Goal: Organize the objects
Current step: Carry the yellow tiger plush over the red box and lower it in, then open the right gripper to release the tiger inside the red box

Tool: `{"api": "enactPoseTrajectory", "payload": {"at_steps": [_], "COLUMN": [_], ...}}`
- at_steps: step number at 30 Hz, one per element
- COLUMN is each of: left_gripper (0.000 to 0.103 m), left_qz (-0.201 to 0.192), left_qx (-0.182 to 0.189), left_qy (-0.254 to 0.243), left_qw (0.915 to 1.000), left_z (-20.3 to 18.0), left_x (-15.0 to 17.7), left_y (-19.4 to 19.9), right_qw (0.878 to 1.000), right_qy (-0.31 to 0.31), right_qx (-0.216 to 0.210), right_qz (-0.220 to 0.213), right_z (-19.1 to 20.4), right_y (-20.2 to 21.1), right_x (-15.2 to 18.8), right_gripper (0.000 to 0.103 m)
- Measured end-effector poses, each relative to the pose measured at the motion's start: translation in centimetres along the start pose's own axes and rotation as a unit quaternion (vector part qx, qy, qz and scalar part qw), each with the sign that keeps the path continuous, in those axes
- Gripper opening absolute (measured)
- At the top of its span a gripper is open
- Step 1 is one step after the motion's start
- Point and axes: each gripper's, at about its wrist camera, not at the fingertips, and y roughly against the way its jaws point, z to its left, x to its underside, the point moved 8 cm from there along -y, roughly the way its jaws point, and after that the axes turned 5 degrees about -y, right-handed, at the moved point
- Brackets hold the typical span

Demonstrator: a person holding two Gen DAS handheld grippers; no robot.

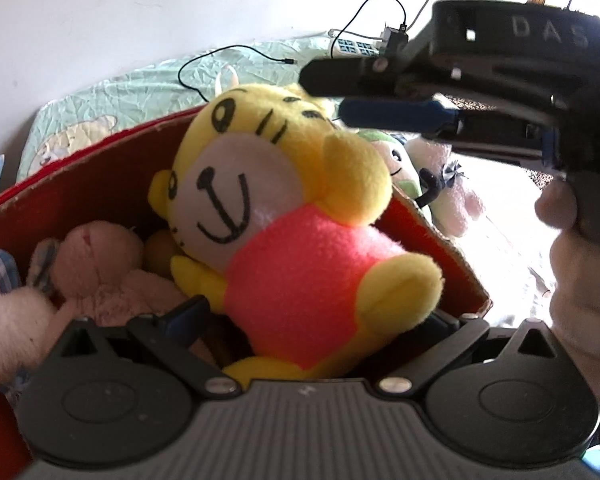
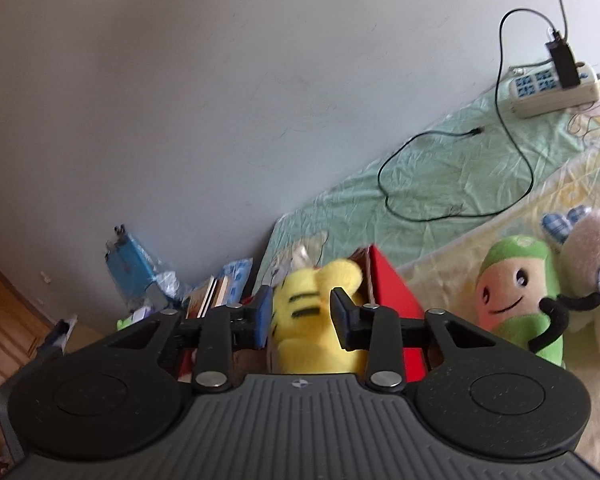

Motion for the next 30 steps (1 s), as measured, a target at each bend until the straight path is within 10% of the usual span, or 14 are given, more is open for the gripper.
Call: {"api": "enactPoseTrajectory", "payload": {"at_steps": [30], "left_gripper": [0.102], "left_qz": [-0.001], "left_qx": [-0.059], "left_qy": [0.031], "left_qw": [0.9978], "left_z": [-0.5], "left_x": [0.4], "left_y": [1.3], "right_qw": [0.999], "right_qy": [0.014], "right_qx": [0.038], "right_qz": [0.024], "right_z": [-0.8], "right_y": [2.3], "right_x": [4.1], "right_gripper": [0.041]}}
